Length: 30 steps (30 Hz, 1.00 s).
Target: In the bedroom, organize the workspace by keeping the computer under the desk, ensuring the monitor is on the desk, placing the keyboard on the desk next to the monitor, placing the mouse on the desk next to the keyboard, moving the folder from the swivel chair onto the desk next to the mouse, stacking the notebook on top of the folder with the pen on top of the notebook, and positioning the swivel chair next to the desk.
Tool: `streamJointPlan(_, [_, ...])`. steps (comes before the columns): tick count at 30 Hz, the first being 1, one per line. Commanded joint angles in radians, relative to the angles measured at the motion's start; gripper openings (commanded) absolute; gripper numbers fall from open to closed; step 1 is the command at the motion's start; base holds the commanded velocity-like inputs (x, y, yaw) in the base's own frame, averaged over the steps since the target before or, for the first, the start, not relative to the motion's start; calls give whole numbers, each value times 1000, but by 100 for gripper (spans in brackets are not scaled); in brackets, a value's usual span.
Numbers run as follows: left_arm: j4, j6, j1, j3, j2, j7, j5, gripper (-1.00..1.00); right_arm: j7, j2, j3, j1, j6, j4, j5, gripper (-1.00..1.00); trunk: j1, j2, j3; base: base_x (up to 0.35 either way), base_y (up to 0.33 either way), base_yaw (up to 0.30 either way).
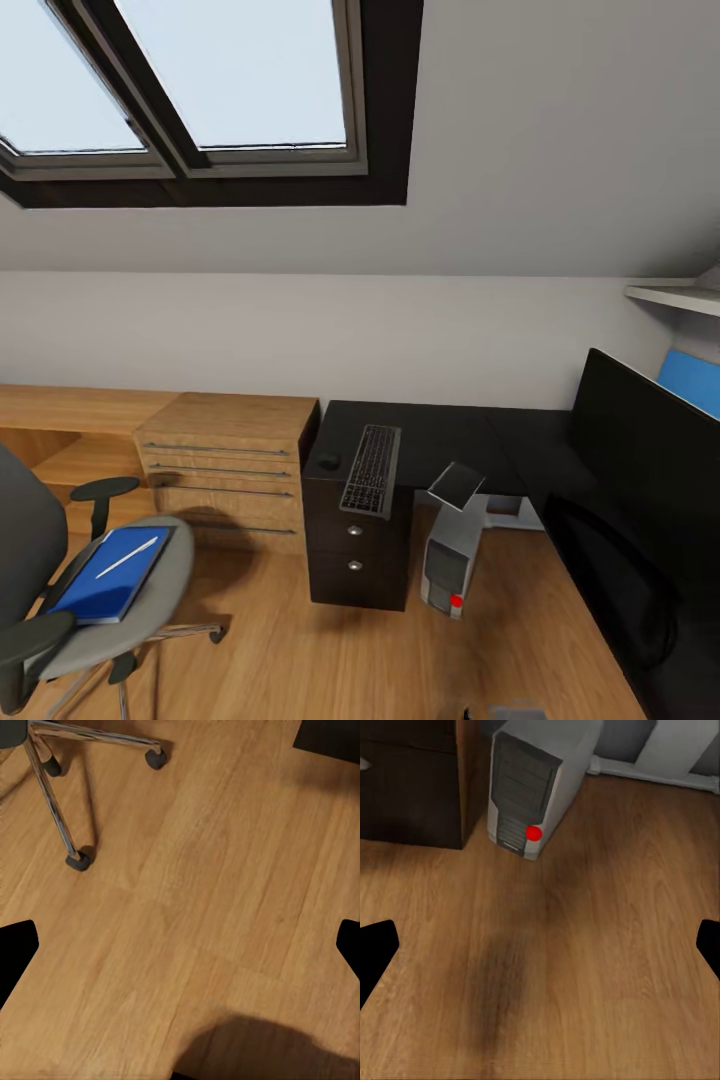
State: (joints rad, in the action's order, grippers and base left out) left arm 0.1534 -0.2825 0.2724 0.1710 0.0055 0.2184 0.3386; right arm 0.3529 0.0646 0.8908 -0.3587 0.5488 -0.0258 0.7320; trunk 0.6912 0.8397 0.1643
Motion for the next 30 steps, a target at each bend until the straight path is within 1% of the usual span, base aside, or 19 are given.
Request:
streamJointPlan(1, [0,-3,1,9,0,5,8,100,7,-1,3,-1,6,-16,6,100,0,1,2,-1,-7,0])
streamJointPlan(5, [0,-3,1,9,1,5,8,100,10,-11,-1,-3,45,-101,7,100,0,1,2,-1,-3,0])
streamJointPlan(8, [0,-3,1,9,1,5,8,100,6,-12,4,-3,51,-111,5,100,0,1,2,0,0,0])
streamJointPlan(12, [0,-4,1,9,1,9,8,100,1,-11,9,-3,49,-83,3,100,0,1,2,0,0,0])
streamJointPlan(15, [0,-4,1,9,0,10,8,100,-6,-15,9,-3,47,-71,3,100,0,1,2,0,0,0])
streamJointPlan(24, [0,-4,1,9,-2,10,8,100,-68,-16,10,-2,51,-32,5,100,0,1,2,-5,0,0])
streamJointPlan(27, [0,-4,1,9,-1,10,8,100,-83,-13,10,-3,56,-28,6,100,0,1,2,-216,19,0])
streamJointPlan(30, [0,-4,1,10,-2,10,7,100,-84,-13,10,-3,57,-28,6,100,0,1,2,-304,10,0])
